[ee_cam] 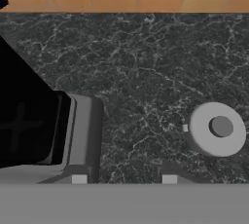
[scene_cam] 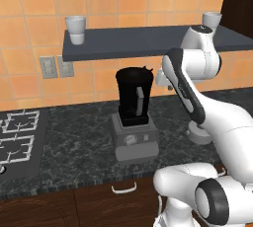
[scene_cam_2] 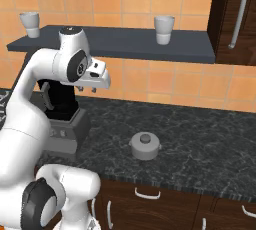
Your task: Close the lid blender by securely placing the lid on top.
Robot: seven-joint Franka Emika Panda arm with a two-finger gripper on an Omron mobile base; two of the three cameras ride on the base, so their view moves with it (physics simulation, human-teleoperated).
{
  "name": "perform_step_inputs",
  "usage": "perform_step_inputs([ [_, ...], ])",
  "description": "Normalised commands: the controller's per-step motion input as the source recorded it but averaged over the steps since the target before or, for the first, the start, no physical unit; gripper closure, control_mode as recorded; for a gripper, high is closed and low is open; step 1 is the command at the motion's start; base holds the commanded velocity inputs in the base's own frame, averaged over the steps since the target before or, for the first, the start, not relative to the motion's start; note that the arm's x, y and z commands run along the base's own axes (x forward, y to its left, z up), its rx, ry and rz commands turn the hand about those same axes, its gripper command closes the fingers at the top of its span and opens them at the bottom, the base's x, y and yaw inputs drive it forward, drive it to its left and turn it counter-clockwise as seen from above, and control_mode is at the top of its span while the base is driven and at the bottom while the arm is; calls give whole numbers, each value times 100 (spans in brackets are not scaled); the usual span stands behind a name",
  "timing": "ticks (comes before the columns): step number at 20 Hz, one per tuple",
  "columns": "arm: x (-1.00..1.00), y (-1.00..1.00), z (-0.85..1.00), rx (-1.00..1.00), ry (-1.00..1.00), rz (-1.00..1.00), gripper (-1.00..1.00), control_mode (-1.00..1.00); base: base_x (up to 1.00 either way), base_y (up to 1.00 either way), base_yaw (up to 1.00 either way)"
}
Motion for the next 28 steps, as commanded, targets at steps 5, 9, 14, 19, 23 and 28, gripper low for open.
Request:
perform_step_inputs([
  [5, -14, -45, -7, 4, 0, -2, -100, -100, 0, 0, 0],
  [9, -4, -95, -49, 0, 3, -16, -100, -100, 0, 0, 0],
  [14, 0, -99, -99, -5, 17, -13, -100, -100, 0, 0, 0],
  [19, 11, -76, -93, -1, 9, -9, -100, -100, 0, 0, 0],
  [23, 31, -30, -68, 0, 0, -1, -100, -100, 0, 0, 0],
  [28, 32, 0, -44, 0, 0, 0, -100, -100, 0, 0, 0],
])
